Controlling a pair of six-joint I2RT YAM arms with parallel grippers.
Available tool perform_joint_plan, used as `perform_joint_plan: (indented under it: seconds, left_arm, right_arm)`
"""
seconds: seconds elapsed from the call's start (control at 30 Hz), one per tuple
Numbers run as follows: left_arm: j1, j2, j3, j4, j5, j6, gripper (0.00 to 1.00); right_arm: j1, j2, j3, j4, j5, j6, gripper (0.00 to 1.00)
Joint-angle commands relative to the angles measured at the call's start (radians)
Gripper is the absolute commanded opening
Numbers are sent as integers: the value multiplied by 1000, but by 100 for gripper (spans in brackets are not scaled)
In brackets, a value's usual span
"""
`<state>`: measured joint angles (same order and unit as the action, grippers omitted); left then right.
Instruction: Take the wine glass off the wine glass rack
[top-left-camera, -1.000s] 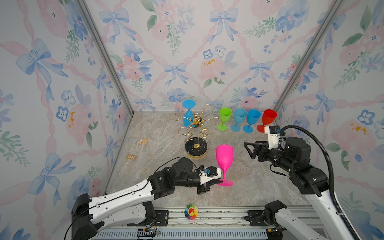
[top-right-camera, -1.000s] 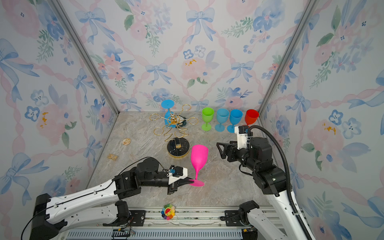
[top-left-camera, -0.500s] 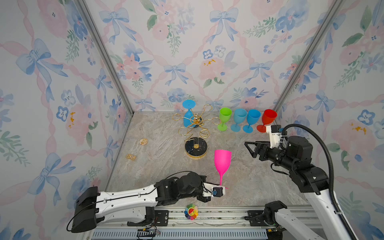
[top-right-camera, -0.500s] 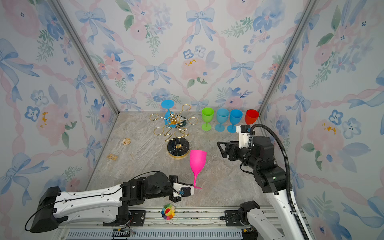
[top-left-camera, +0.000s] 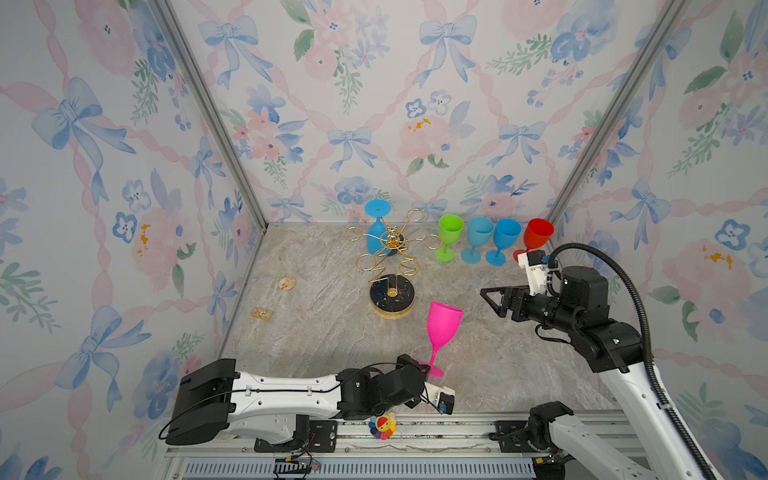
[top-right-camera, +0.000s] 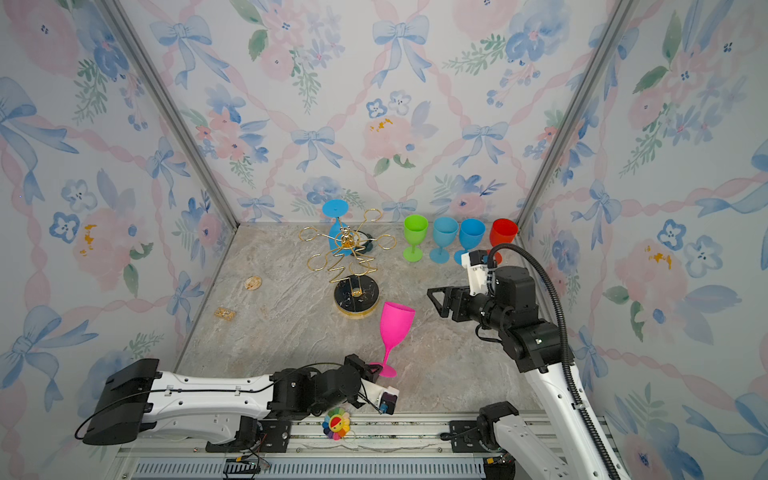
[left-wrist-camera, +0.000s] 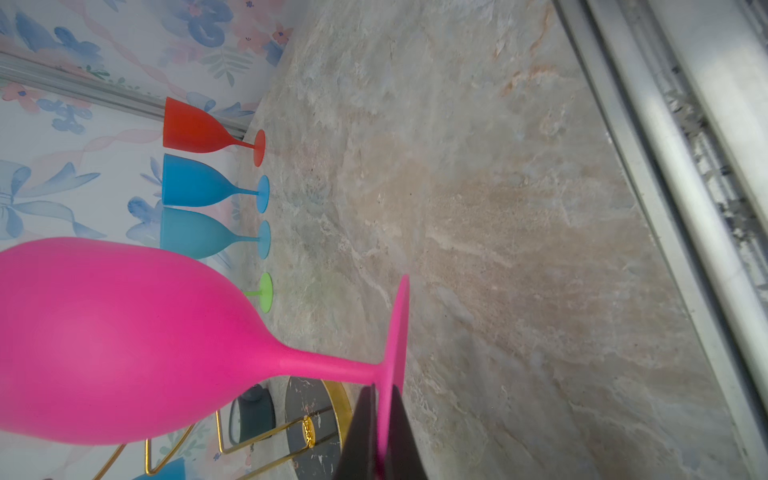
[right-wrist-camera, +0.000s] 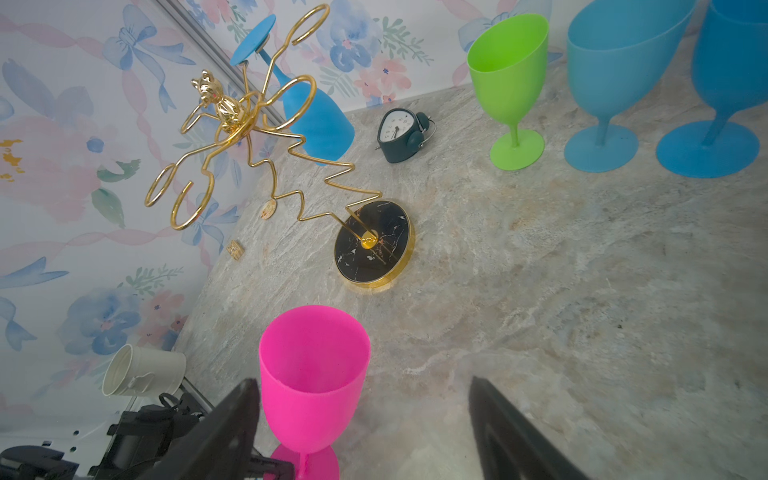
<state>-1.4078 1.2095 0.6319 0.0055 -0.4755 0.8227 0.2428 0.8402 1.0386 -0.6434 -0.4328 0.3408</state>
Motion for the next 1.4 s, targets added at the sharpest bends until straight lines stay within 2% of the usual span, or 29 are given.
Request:
perform_joint_plan:
  seconds: [0.0,0.4,0.57,0.8,1.1,1.37]
  left_arm:
    - [-6,20,-6,74,-126,76,0]
    - [-20,21,-183,474,-319,360,0]
    - [-24,-4,-245,529,-326,441,0]
    - [-33,-24,-365,718,-358,660,0]
    - [-53,-45,-429,824,-340,768,0]
    - [-59,-54,-452,832,-348,811,0]
  right_arm:
    - [-4,20,17,-36,-42,-20,81]
    - [37,98,92,-48,-76,-36,81]
    - [76,127,111,-46,-77,-40,81]
    - [136,162,120,-39,-80,-53,79]
    - [203,179,124,-46,-89,-84,78]
    - [248,201,118,-45,-93,-99,76]
